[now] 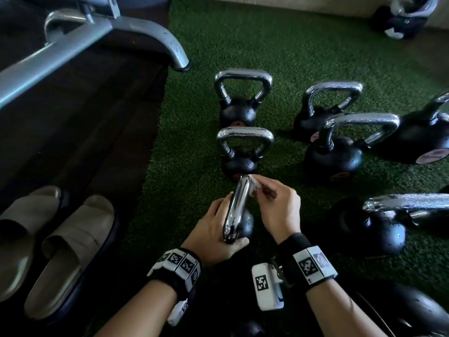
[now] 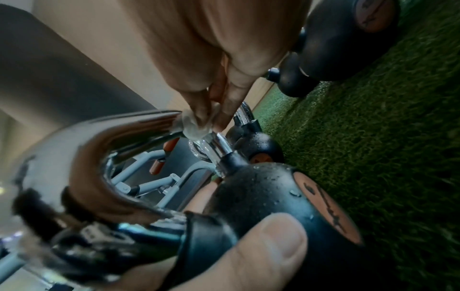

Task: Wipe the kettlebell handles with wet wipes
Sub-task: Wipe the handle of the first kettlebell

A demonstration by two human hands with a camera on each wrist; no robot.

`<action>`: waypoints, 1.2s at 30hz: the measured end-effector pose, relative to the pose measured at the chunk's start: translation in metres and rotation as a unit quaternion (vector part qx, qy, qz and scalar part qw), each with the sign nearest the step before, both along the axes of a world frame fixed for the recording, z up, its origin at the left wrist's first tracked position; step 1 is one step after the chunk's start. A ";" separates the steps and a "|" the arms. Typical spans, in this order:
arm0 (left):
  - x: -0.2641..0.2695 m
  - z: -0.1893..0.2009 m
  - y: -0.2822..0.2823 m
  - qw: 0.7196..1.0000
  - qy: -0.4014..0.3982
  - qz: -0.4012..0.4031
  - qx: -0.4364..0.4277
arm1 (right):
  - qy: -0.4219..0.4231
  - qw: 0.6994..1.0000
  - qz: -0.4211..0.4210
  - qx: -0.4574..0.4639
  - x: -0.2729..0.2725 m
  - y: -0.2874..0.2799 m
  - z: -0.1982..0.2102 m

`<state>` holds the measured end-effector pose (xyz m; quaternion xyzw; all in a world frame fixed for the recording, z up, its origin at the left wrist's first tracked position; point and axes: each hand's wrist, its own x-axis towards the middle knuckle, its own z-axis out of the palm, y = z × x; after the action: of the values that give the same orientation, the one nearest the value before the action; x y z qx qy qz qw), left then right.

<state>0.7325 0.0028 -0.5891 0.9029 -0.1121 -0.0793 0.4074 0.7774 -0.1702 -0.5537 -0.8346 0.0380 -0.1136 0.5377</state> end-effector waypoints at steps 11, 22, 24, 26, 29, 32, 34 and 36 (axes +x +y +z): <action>0.006 0.001 0.005 0.995 0.036 0.034 -0.082 | -0.107 0.986 0.082 -0.095 -0.001 0.003 0.024; 0.029 -0.025 0.011 0.984 0.120 0.056 -0.116 | -0.005 0.989 0.144 -0.014 -0.011 0.012 0.041; 0.030 -0.027 0.012 0.985 0.116 0.053 -0.120 | 0.037 0.988 0.145 0.042 -0.015 0.013 0.038; 0.032 -0.028 0.012 0.984 0.118 0.059 -0.123 | 0.059 0.986 0.130 0.085 -0.015 0.013 0.035; 0.035 -0.024 0.011 0.984 0.118 0.041 -0.125 | 0.085 0.979 0.144 0.118 -0.020 0.014 0.031; 0.032 -0.009 0.010 0.984 0.099 0.010 -0.149 | 0.102 0.972 0.178 0.113 -0.025 0.014 0.029; 0.031 -0.007 0.010 0.982 0.091 -0.004 -0.165 | 0.094 0.974 0.178 0.102 -0.024 0.013 0.026; 0.031 -0.006 0.009 0.981 0.098 -0.015 -0.165 | 0.085 0.977 0.170 0.095 -0.025 0.013 0.024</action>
<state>0.7640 0.0119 -0.5949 0.8092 -0.0962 -0.1540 0.5588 0.7522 -0.1571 -0.5300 -0.7804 -0.0479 0.0545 0.6211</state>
